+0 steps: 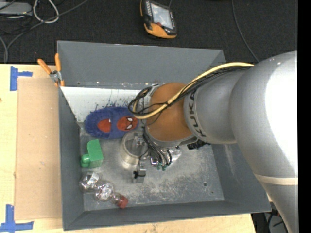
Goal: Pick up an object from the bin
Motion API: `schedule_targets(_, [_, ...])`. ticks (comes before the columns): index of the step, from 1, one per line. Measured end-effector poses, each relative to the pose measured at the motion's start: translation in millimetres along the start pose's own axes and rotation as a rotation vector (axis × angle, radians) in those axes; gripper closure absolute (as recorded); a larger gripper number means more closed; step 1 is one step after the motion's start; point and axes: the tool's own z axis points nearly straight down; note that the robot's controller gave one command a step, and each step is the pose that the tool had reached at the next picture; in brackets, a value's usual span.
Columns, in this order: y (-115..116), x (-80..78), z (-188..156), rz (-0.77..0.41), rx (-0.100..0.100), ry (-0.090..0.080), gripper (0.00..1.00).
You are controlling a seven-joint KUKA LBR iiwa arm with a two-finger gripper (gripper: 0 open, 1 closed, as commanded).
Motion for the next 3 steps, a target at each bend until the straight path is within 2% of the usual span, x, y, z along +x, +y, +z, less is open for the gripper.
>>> schedule_targets(1, [5.4,-1.0,-1.0,0.217,0.005,0.012,1.0])
schedule_targets(2, [5.3,-1.0,-1.0,0.218,0.005,0.012,1.0])
schedule_targets(3, [4.2,2.0,-14.8,0.218,0.009,0.022,1.0])
